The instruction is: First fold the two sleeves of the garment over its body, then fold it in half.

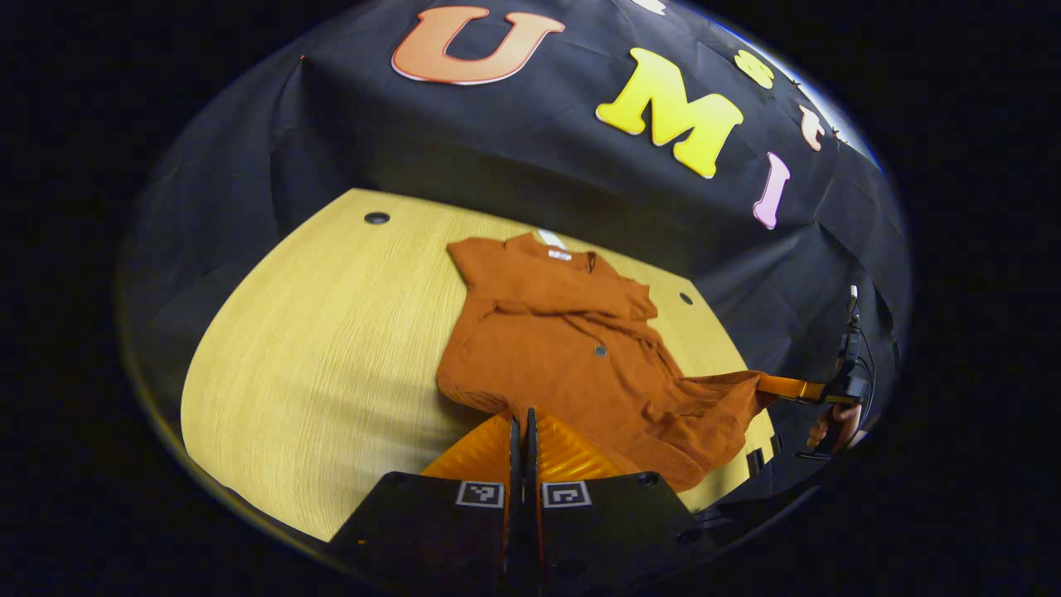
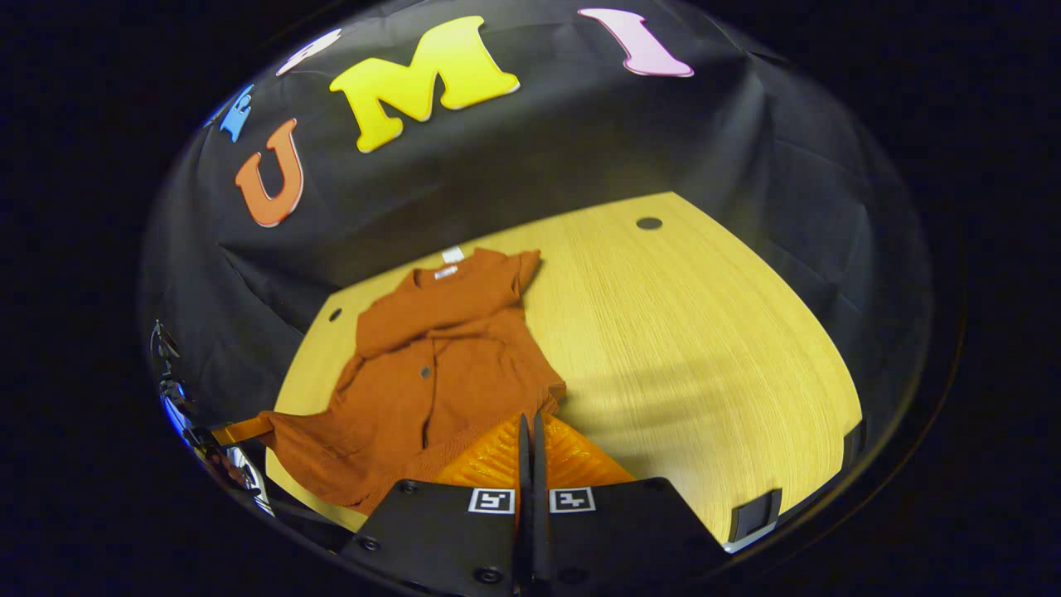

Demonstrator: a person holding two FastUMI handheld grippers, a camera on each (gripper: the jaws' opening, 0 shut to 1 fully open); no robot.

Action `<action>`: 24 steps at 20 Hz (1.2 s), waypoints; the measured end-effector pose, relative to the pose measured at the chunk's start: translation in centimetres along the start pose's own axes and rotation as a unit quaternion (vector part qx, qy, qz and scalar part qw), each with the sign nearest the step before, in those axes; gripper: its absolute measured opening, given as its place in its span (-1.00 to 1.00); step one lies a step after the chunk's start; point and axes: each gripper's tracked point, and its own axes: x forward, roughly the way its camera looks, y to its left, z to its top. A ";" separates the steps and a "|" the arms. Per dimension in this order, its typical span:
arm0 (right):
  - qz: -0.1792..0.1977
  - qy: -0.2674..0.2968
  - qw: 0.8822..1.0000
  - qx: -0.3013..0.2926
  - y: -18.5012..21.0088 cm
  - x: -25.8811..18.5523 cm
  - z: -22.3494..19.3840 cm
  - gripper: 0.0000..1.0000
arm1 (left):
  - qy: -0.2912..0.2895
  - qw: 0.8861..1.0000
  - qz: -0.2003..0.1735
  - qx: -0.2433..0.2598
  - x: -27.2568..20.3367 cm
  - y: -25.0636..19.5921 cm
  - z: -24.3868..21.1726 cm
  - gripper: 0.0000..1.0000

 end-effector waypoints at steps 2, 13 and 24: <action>0.021 -0.021 1.000 -0.001 1.5 0.3 4.2 -0.99 | -0.017 1.000 -0.006 -0.007 0.5 -0.6 3.7 -0.94; 0.055 -0.065 0.995 -0.052 5.9 14.7 22.7 -0.99 | -0.039 0.998 -0.050 -0.031 13.8 -0.2 24.3 -0.94; -0.006 0.006 0.998 -0.067 2.9 38.3 21.5 -0.99 | 0.017 1.000 -0.011 -0.013 35.4 9.5 22.9 -0.94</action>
